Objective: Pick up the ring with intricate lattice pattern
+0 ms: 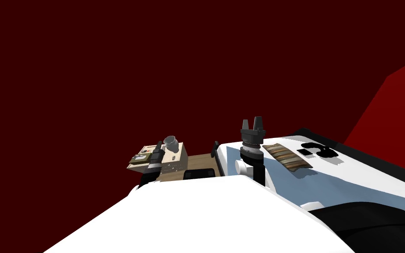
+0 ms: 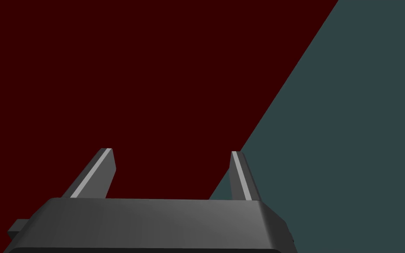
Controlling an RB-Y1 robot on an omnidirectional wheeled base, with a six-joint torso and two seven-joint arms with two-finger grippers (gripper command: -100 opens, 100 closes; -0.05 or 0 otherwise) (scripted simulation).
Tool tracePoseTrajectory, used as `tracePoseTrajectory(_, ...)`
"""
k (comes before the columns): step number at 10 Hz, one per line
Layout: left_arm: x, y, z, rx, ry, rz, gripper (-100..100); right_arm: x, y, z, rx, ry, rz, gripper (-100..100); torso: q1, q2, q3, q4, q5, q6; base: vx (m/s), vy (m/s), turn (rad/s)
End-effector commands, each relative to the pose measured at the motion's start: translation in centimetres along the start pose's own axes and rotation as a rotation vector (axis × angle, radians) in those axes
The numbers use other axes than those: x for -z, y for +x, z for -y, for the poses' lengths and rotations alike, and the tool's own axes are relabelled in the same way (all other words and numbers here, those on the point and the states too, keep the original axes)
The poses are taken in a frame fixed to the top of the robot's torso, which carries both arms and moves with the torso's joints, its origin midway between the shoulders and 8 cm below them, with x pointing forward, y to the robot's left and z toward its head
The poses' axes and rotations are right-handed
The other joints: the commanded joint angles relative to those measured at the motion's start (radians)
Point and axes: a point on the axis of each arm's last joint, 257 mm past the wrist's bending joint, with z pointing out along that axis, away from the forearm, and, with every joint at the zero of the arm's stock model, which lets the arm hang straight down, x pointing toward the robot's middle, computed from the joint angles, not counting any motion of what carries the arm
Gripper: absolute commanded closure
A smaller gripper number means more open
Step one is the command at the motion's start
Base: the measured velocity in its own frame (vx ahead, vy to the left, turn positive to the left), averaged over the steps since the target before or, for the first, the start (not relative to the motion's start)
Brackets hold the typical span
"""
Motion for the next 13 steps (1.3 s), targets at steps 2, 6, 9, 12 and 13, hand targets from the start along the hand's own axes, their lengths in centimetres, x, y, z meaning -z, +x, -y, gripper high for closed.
tracePoseTrajectory(2,1.4,-0.2,-3.4,-0.016,-0.079,0.009,-100,0.0,0.0,0.0,0.0,0.0,0.0,0,-0.003,-0.002,-0.001,0.0,0.0,0.0,0.093,-0.165,-0.061)
tracePoseTrajectory(6,4.2,-1.0,-8.4,-0.049,-0.202,0.023,-100,0.0,0.0,0.0,0.0,0.0,0.0,0,0.0,-0.003,-0.002,-0.001,0.0,0.0,0.085,-0.119,0.017)
tracePoseTrajectory(9,7.1,-1.9,-12.6,-0.085,-0.31,0.031,-100,0.0,0.0,0.0,0.0,0.0,0.0,0,0.002,0.0,0.0,0.0,0.0,0.0,0.054,-0.1,0.014)
tracePoseTrajectory(12,10.0,-2.6,-16.1,-0.126,-0.402,0.032,-100,0.0,0.0,0.0,0.0,0.0,0.0,0,0.0,-0.002,-0.001,0.0,0.0,0.0,0.076,-0.112,0.027)
tracePoseTrajectory(13,10.9,-2.6,-17.1,-0.125,-0.43,0.03,-100,0.0,0.0,0.0,0.0,0.0,0.0,0,0.002,-0.002,-0.001,0.0,0.0,0.0,0.052,-0.045,0.014)
